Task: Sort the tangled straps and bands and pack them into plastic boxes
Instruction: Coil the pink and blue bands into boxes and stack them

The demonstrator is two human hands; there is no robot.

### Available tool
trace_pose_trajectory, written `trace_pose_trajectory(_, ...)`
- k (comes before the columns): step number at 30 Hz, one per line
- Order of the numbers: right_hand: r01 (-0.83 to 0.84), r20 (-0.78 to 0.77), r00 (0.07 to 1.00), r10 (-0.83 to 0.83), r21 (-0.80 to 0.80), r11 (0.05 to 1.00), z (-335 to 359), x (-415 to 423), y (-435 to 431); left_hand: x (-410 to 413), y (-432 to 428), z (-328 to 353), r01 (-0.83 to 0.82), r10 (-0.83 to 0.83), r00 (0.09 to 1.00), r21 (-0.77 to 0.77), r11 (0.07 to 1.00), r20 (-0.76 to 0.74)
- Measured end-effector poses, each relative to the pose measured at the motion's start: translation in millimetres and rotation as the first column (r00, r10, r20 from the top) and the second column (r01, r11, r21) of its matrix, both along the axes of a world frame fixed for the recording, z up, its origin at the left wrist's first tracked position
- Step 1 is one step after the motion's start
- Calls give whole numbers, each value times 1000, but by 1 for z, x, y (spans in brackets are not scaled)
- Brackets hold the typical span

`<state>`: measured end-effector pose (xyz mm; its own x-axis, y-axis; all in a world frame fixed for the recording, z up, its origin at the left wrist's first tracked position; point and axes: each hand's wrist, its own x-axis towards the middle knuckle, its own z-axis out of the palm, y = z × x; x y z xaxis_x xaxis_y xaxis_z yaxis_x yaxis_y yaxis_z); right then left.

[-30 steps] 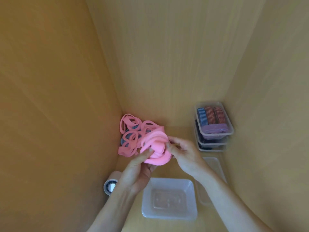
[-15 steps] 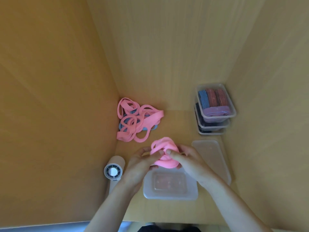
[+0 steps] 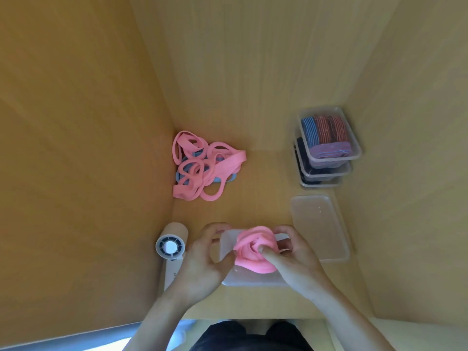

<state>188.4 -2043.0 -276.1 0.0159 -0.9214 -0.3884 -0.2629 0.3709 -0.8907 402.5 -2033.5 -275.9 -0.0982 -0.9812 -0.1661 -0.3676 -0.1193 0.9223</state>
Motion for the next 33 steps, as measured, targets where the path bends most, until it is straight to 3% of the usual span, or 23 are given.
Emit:
trace_pose_trajectory(3, -8, -39, 999, 9, 16, 1000, -7, 4, 6, 1, 1, -11, 145, -123, 974, -105, 984, 189)
trace_pose_trajectory(7, -16, -103, 995, 19, 32, 999, -16, 11, 7, -3, 4, -25, 267, -205, 921, -153, 952, 331)
trace_pose_trajectory(12, -56, -318, 946, 67, 43, 997, -16, 20, 10, -7, 4, -32, 301, -219, 895, -164, 940, 388)
trace_pose_trajectory(18, -197, -555, 812, 181, 31, 980, -6, 21, 12, -11, 1, -31, 300, -202, 873, -163, 940, 443)
trace_pose_trajectory(20, -173, -542, 834, 103, -79, 982, 0, 14, 13, -10, -1, -31, 322, -223, 864, -154, 934, 451)
trace_pose_trajectory(22, -62, -496, 865, -81, -264, 962, 4, 0, 11, -9, -4, -33, 341, -237, 857, -160, 926, 457)
trace_pose_trajectory(24, 50, -492, 836, -245, -376, 925, 1, -21, 6, -12, -6, -33, 350, -243, 855, -164, 922, 458)
trace_pose_trajectory(26, 79, -578, 774, -261, -321, 944, -6, -43, 0, -17, -6, -33, 362, -255, 852, -162, 918, 457)
trace_pose_trajectory(29, -6, -753, 655, -55, -77, 997, -22, -63, -4, -25, -7, -29, 377, -267, 847, -166, 911, 459)
trace_pose_trajectory(33, -88, -819, 571, 63, 16, 996, -35, -56, -4, -33, -8, -21, 372, -251, 838, -171, 912, 484)
